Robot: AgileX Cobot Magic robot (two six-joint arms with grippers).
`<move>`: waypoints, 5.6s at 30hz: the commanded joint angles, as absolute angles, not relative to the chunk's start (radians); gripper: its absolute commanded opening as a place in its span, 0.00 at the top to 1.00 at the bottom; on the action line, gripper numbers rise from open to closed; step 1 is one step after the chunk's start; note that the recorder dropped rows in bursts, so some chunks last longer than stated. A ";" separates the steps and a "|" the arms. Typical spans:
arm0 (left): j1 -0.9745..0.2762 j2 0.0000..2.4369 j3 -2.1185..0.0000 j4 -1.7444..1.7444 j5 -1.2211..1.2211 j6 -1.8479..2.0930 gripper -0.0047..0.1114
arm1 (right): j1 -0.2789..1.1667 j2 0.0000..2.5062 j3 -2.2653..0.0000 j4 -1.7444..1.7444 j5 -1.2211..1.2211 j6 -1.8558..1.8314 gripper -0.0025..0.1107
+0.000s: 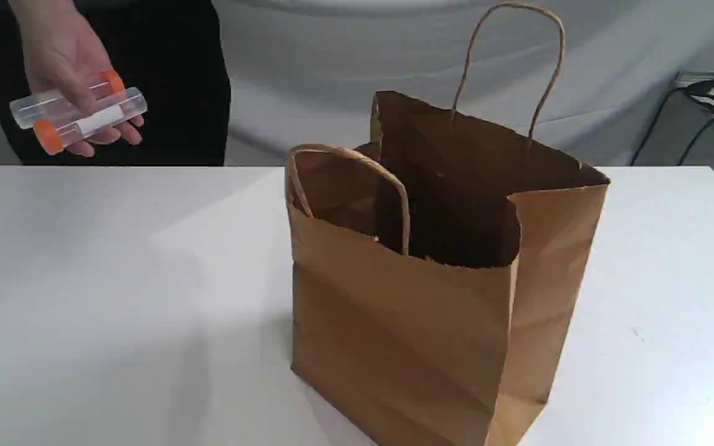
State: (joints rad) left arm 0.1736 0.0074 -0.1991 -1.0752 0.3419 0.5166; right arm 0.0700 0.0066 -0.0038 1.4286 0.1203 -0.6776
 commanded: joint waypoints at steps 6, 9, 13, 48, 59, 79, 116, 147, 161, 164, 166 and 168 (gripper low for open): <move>0.175 0.344 -0.504 -1.081 0.655 0.731 0.96 | 0.069 0.000 0.000 1.417 0.124 -0.676 0.98; 0.175 0.536 -0.640 -1.083 0.745 0.824 0.96 | 0.069 0.000 0.000 1.412 0.162 -0.679 0.98; 0.175 0.775 -0.853 -1.091 1.014 1.079 0.96 | 0.069 0.000 0.000 1.392 0.210 -0.683 0.98; -0.161 1.294 -1.075 -1.149 0.965 1.495 0.61 | 0.069 0.551 -0.612 0.964 0.408 -0.680 0.98; -0.161 1.294 -1.075 -1.140 0.960 1.500 0.61 | 0.069 1.139 -1.156 0.829 0.785 -0.654 0.90; -0.168 1.391 -1.075 -1.261 1.002 1.660 0.61 | 0.069 1.284 -1.264 0.748 0.811 -0.628 0.53; -0.208 1.412 -1.075 -1.275 0.958 1.724 0.61 | 0.070 1.427 -1.264 0.812 0.775 -0.616 0.54; -0.126 1.869 -1.841 -1.140 1.221 1.417 0.70 | 0.070 1.154 -1.264 0.665 1.057 -0.590 0.54; -0.141 2.110 -2.043 -1.174 1.221 1.525 0.70 | 0.070 1.154 -1.264 0.757 1.206 -0.561 0.54; -0.141 2.140 -2.043 -1.238 1.221 1.527 0.70 | 0.070 1.154 -1.264 0.767 1.206 -0.561 0.54; -0.141 2.144 -2.043 -1.266 1.221 1.527 0.70 | 0.070 1.154 -1.264 0.767 1.206 -0.561 0.54; -0.141 2.146 -2.043 -1.301 1.221 1.527 0.70 | 0.070 1.154 -1.264 0.767 1.204 -0.561 0.54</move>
